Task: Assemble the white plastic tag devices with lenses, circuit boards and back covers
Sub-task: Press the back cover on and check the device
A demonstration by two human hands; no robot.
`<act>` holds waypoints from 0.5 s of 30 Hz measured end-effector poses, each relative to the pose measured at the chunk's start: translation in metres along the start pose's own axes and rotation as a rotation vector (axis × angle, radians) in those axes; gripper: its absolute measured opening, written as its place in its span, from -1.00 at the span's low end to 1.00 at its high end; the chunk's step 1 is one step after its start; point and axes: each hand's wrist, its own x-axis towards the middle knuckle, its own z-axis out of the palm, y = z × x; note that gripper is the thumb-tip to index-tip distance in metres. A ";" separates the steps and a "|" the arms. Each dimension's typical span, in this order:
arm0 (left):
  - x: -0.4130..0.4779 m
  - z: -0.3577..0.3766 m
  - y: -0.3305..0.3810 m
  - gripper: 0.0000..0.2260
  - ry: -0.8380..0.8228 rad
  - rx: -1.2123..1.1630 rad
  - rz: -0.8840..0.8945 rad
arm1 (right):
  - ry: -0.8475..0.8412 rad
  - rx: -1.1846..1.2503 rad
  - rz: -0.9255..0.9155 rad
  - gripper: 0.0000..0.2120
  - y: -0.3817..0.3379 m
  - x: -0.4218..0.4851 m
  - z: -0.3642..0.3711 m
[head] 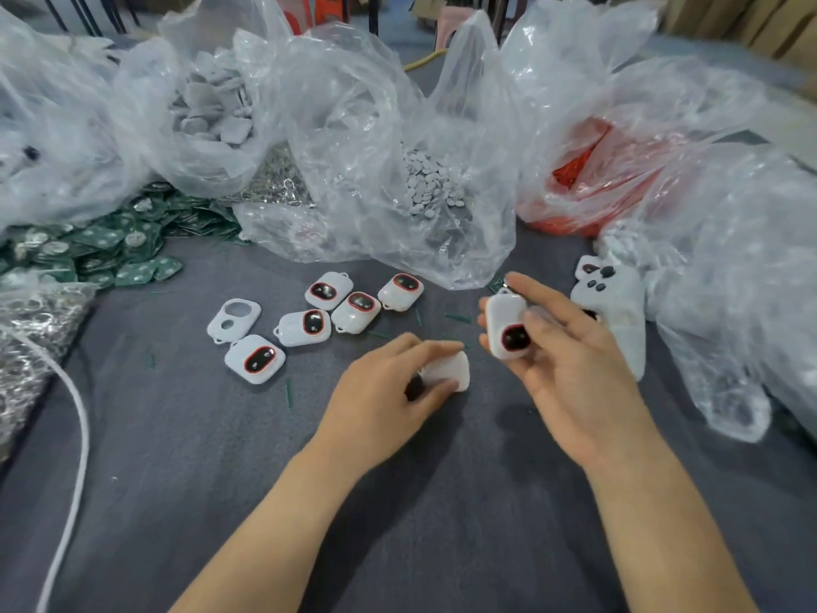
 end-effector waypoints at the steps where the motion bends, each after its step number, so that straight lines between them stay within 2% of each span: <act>1: 0.001 0.000 0.000 -0.72 -0.005 0.012 0.019 | -0.034 0.040 0.016 -0.70 0.001 0.002 0.005; 4: 0.006 -0.001 0.002 -0.73 0.148 -0.157 -0.021 | -0.090 0.016 -0.006 -0.71 0.007 0.008 0.015; 6: 0.008 -0.003 0.003 -0.73 0.261 -0.448 -0.126 | -0.135 -0.078 -0.021 -0.76 0.009 0.013 0.019; 8: 0.010 -0.006 0.006 -0.76 0.281 -0.773 -0.237 | -0.182 -0.201 -0.032 -0.82 0.011 0.017 0.023; 9: 0.011 -0.008 0.006 -0.78 0.269 -0.847 -0.262 | -0.192 -0.256 -0.040 -0.85 0.013 0.019 0.024; 12: 0.012 -0.008 0.008 -0.79 0.242 -0.836 -0.246 | -0.175 -0.330 -0.095 -0.92 0.024 0.025 0.025; 15: 0.013 -0.007 0.008 -0.78 0.326 -0.993 -0.270 | -0.184 -0.112 -0.080 -0.77 0.031 0.028 0.021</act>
